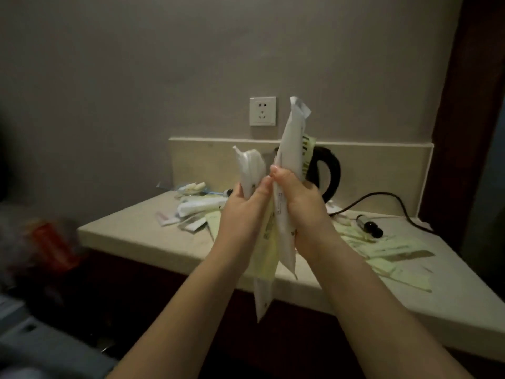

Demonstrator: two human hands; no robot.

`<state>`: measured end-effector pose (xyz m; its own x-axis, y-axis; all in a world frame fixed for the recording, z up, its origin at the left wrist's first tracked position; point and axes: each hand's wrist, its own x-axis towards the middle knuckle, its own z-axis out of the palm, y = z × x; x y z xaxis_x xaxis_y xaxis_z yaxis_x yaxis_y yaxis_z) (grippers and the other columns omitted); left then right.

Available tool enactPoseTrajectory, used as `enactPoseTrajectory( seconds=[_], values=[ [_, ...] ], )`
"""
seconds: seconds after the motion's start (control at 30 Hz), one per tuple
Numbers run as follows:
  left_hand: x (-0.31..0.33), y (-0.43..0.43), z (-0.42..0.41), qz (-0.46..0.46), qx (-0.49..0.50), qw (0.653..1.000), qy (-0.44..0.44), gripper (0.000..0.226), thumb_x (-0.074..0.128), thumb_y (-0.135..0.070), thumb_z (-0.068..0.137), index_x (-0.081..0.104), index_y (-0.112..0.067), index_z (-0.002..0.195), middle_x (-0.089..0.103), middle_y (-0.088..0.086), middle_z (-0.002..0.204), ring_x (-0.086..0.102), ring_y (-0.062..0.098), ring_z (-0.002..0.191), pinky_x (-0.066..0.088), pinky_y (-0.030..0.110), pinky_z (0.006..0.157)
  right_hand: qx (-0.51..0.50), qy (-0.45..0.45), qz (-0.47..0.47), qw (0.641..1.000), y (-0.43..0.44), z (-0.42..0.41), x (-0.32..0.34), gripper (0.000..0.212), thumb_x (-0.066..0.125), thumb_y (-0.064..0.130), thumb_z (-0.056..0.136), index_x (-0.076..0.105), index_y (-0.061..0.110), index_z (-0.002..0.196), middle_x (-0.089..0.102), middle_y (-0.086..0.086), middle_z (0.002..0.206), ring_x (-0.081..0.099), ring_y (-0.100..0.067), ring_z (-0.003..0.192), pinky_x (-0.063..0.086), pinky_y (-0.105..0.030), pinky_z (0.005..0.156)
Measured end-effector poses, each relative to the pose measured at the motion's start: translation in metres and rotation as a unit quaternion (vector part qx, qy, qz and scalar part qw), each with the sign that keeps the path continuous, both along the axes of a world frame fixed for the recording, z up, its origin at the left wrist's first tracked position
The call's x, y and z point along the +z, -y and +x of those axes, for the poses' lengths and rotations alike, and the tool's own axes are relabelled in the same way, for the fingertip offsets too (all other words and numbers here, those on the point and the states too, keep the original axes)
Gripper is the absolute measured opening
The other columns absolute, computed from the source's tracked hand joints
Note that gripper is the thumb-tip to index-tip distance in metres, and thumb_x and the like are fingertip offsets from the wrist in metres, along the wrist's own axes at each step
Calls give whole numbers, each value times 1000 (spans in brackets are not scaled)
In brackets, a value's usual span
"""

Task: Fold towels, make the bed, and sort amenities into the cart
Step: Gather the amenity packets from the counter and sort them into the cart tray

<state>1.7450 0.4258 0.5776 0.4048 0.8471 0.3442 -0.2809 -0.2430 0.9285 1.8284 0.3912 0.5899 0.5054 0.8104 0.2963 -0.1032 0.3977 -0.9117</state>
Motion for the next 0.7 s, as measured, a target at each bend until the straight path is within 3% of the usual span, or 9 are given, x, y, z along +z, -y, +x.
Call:
enactPoseTrajectory(
  seconds=[0.13,0.23,0.4,0.53,0.7],
  values=[
    [-52,63,-37,-124,6,992,-18,41,60,-43,86,65,-9,108,75,9,86,73,22,78,58,32,65,42,-11,-119,992,47,-28,-62,44,64,40,85,63,4,110,72,-13,92,71,-25,82,58,-39,75],
    [-107,124,-68,-201,17,978,-49,61,67,-47,67,62,-8,113,73,15,96,71,27,87,59,37,74,86,-24,-194,977,93,-54,-118,41,62,36,86,63,2,109,71,-15,91,70,-27,81,58,-38,73],
    [-175,230,-143,-334,6,941,-60,55,75,-25,76,56,-12,126,68,17,110,68,29,97,57,36,76,162,-53,-323,931,182,-125,-199,42,60,39,89,58,8,117,68,-16,97,69,-29,83,58,-46,75],
    [-192,290,-210,-368,68,927,-23,42,68,-14,79,59,-16,119,69,17,108,68,29,97,58,38,76,239,-13,-316,918,236,-191,-213,42,56,38,92,50,14,126,65,-8,97,68,-20,80,55,-25,54],
    [-190,333,-298,-364,157,918,3,49,74,-16,76,57,-16,122,69,17,107,68,31,98,57,42,80,327,24,-290,899,264,-281,-197,47,55,37,92,42,17,133,62,-4,101,66,-15,82,52,-19,53]
  ],
)
